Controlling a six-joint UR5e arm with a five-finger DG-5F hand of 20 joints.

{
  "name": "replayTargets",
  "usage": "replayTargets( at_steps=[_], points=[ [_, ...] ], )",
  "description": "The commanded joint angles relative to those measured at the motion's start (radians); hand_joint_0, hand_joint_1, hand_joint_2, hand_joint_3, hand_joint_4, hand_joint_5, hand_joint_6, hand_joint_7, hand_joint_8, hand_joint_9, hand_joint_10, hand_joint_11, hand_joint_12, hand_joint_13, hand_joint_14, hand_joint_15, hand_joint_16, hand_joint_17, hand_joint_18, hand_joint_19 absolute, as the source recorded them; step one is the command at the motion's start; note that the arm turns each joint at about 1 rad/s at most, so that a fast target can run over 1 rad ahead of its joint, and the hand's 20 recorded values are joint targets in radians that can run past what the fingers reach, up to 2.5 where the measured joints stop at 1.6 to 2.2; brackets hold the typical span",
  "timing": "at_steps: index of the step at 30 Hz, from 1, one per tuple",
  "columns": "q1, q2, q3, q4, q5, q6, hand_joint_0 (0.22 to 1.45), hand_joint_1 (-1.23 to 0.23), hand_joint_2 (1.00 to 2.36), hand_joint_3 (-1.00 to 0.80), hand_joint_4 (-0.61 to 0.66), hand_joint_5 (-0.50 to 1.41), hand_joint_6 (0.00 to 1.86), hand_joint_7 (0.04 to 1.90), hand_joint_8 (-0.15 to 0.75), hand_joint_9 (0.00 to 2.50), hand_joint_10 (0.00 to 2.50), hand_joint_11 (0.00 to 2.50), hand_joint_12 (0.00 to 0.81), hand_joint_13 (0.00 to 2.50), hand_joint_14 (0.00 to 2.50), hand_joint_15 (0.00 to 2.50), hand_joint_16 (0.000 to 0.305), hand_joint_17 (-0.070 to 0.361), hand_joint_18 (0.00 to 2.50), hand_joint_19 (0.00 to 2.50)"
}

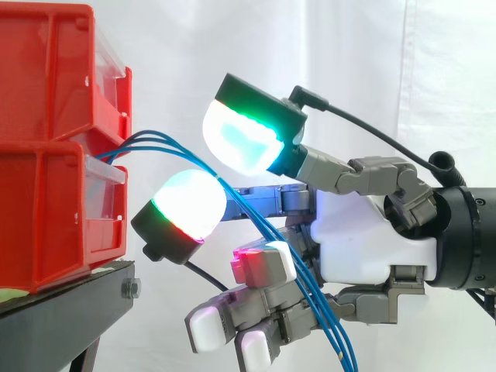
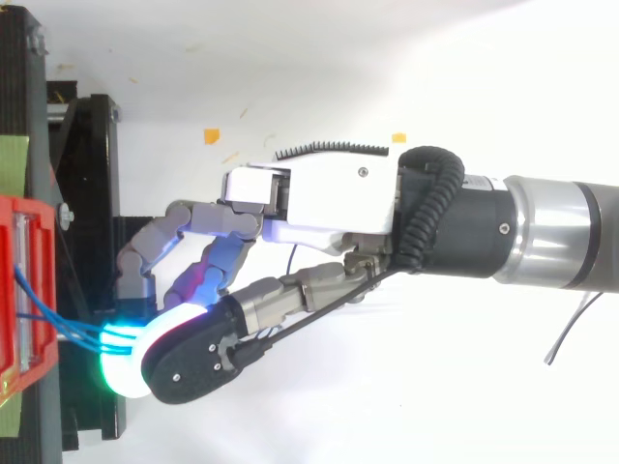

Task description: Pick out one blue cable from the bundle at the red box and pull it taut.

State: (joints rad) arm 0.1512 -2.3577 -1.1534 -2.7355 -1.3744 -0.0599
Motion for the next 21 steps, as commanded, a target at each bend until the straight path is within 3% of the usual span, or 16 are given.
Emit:
replayTargets(
  at_steps=[1,8,13,21],
  points=[
    [-0.001,0.0,0.001,-0.004,0.0,-0.001,0.6,-0.54,1.01,-0.36,0.0,-0.1,0.9,0.86,0.288,1.22,0.03,0.94,0.315,0.86,0.02,0.48,0.045,0.102,0.78,0.69],
    [-0.013,0.0,0.0,-0.059,0.0,-0.009,0.6,-0.66,1.02,-0.23,0.01,-0.1,0.91,0.89,0.287,1.22,0.03,0.95,0.32,0.86,0.02,0.48,0.046,0.103,0.79,0.68],
    [-0.024,0.0,0.0,-0.062,-0.002,-0.009,0.63,-0.78,1.02,-0.19,-0.01,-0.11,0.92,0.93,0.289,1.2,0.03,0.95,0.318,0.86,0.02,0.49,0.046,0.103,0.79,0.67],
    [-0.027,0.0,0.003,-0.062,-0.002,-0.024,0.71,-0.83,1.01,-0.31,-0.12,-0.12,0.94,0.99,0.279,1.17,0.03,0.95,0.307,0.84,0.02,0.48,0.045,0.101,0.78,0.64]
  ],
)
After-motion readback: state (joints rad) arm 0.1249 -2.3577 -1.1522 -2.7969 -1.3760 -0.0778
